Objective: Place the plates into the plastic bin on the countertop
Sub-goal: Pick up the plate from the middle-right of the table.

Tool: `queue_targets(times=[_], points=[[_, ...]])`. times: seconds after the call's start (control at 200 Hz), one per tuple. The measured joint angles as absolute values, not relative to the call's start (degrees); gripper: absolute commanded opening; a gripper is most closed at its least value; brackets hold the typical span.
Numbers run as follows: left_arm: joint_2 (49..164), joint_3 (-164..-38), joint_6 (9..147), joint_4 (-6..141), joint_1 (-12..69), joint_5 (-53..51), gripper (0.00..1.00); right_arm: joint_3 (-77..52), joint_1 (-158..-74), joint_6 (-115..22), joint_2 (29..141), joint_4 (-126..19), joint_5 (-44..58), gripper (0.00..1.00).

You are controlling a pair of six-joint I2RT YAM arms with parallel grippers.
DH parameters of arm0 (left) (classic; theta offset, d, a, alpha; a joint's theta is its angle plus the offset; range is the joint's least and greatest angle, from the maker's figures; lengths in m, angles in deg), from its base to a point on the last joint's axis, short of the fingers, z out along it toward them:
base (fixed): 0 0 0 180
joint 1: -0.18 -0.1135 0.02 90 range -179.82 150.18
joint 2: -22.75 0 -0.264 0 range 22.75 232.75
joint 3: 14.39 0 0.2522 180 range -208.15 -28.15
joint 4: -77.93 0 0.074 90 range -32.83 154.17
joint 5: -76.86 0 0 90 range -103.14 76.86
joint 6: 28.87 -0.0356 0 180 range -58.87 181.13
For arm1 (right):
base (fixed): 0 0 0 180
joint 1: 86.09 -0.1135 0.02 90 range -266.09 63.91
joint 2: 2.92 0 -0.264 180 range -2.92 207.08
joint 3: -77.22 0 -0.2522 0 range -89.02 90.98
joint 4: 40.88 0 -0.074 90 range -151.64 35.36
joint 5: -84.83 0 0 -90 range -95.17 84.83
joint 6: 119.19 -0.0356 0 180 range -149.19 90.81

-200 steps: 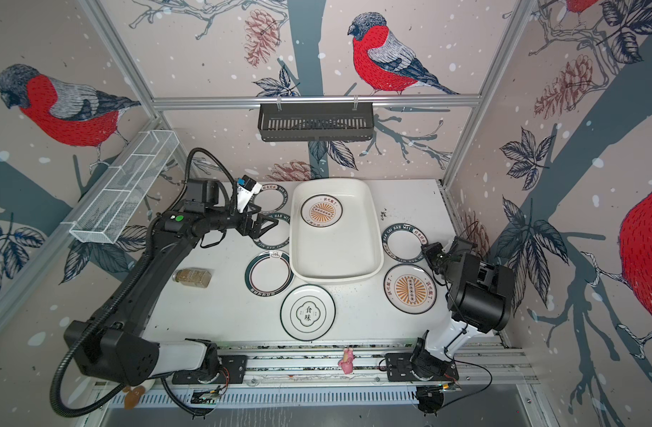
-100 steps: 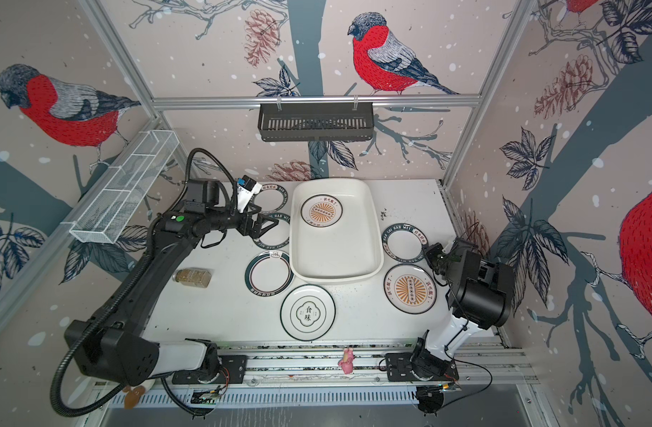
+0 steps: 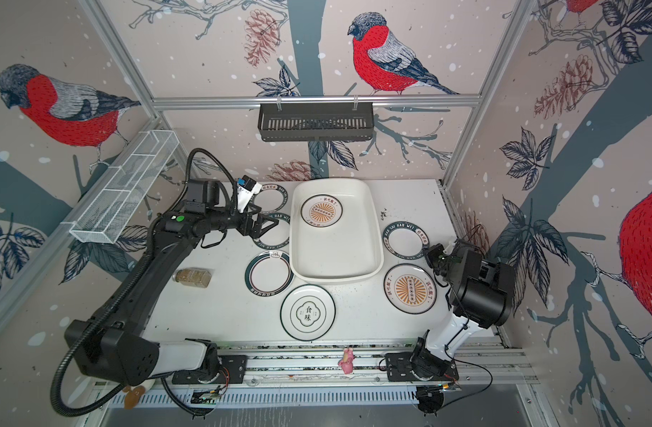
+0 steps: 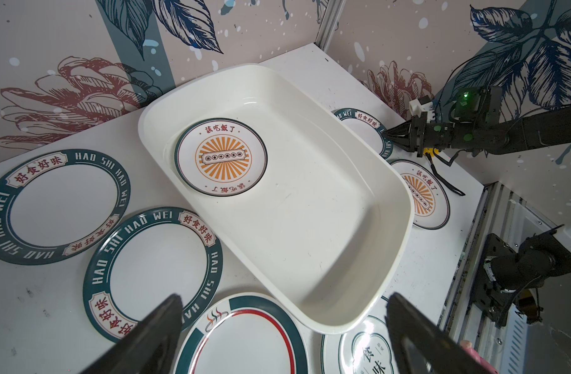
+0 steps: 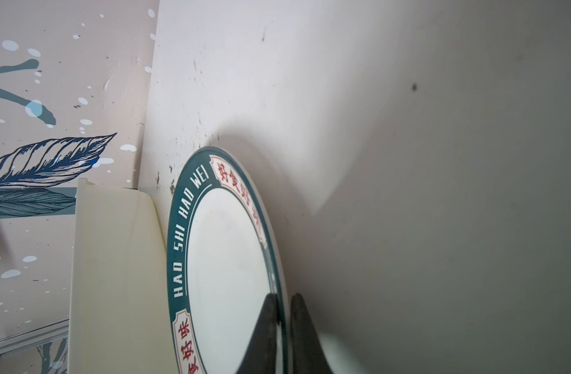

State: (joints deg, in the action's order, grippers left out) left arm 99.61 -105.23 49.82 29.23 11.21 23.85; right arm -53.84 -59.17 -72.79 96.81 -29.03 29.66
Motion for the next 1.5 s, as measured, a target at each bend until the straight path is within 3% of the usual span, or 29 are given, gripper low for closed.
queue_targets(times=[0.335,1.501], points=[[99.7,-105.4,50.0,29.2,11.2,23.8,0.97,-53.8,-59.0,-74.5,96.6,-27.6,30.8,0.02],[99.2,-102.6,50.2,32.3,11.2,16.7,0.97,-44.1,-60.0,-80.0,90.4,-29.4,30.3,0.01]])
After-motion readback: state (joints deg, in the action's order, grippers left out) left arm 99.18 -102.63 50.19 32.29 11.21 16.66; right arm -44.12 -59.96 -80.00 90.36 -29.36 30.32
